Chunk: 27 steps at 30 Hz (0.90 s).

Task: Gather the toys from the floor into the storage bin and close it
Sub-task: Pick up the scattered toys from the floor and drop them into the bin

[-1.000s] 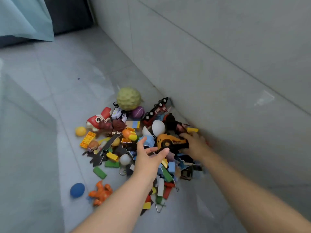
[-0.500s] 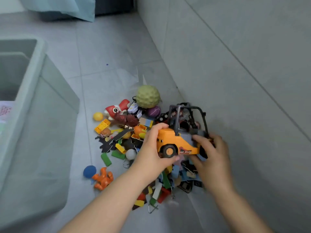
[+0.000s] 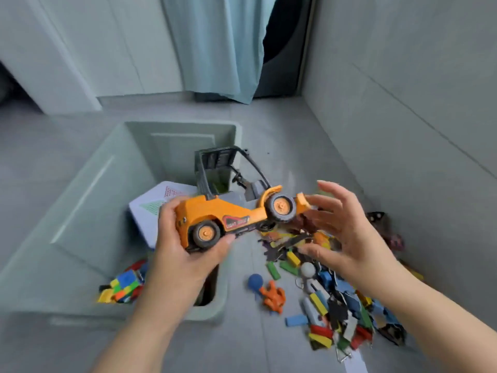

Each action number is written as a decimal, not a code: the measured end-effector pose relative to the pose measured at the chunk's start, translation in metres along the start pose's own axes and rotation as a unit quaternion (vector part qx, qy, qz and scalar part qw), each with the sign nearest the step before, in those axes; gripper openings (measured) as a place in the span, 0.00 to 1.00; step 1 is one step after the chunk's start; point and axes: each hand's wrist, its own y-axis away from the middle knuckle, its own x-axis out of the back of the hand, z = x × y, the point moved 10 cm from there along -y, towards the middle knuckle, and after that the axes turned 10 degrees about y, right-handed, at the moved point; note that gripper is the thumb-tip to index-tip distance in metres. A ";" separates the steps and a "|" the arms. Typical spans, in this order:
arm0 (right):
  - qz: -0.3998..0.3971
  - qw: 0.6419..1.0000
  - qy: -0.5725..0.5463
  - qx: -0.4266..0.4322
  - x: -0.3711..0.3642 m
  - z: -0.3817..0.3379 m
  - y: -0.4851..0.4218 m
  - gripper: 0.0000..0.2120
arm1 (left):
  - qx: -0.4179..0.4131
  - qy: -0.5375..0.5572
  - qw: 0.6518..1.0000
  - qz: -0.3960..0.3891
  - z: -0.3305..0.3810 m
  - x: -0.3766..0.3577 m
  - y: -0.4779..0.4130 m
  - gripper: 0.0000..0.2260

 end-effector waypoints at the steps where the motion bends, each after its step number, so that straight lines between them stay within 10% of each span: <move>1: -0.027 1.000 0.006 0.004 -0.019 -0.007 0.000 0.37 | -0.009 -0.031 0.999 0.039 0.002 0.033 0.003 0.27; 8: -0.257 0.934 0.225 0.110 -0.153 -0.033 0.018 0.24 | 0.092 -0.318 0.941 0.070 -0.062 0.138 -0.003 0.31; 16: -0.272 0.920 0.255 0.117 -0.178 -0.019 0.036 0.24 | 0.145 -0.476 0.862 -0.093 -0.120 0.101 -0.035 0.32; 23: -0.220 0.960 0.167 -0.047 -0.091 0.054 0.069 0.20 | 0.195 -0.592 0.761 -0.178 -0.150 0.084 -0.038 0.34; 27: -0.146 0.963 0.076 -0.211 -0.031 0.140 0.112 0.13 | 0.068 -0.519 0.849 -0.074 -0.082 0.040 -0.048 0.30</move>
